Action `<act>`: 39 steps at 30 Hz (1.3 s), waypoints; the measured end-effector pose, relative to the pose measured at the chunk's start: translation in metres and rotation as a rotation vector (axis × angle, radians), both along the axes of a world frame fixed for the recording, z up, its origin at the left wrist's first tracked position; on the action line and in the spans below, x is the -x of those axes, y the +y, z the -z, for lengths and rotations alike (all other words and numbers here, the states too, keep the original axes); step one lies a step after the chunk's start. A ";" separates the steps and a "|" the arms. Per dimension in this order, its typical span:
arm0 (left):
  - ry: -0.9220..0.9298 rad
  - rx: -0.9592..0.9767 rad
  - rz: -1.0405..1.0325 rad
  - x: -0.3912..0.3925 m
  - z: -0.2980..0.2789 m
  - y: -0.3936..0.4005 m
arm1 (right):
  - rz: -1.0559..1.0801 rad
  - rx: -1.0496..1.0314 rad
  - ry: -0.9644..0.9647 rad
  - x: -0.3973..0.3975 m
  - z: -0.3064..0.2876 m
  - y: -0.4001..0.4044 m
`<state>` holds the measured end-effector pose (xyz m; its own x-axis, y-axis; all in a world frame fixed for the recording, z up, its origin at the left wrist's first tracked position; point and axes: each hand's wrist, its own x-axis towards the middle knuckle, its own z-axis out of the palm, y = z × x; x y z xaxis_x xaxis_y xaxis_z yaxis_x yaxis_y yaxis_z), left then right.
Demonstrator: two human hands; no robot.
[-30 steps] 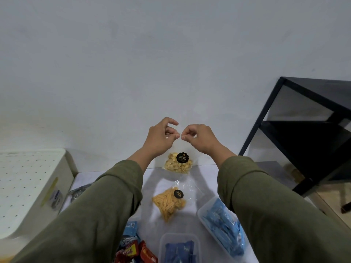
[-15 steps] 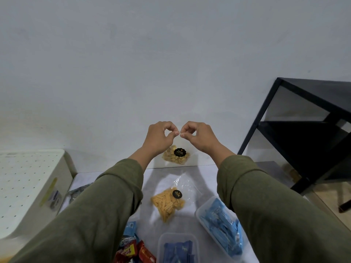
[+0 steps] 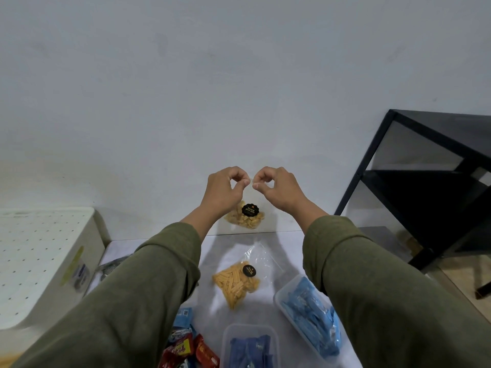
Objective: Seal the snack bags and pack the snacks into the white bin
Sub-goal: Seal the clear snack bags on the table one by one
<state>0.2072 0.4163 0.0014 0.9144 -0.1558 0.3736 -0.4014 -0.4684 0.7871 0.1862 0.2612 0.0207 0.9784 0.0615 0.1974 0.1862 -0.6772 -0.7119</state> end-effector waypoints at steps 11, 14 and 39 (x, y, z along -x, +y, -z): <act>-0.011 -0.055 0.018 0.002 -0.001 0.003 | 0.017 0.058 -0.073 -0.006 -0.002 0.007; -0.005 -0.030 -0.014 0.000 -0.004 0.006 | 0.021 0.025 -0.079 -0.004 0.001 0.008; 0.018 -0.055 0.018 -0.006 -0.006 0.009 | 0.090 0.043 -0.049 -0.016 0.001 0.011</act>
<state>0.2134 0.4250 0.0077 0.9179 -0.1922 0.3472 -0.3959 -0.5043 0.7674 0.2021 0.2722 0.0194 0.9697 -0.0170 0.2438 0.1567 -0.7223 -0.6736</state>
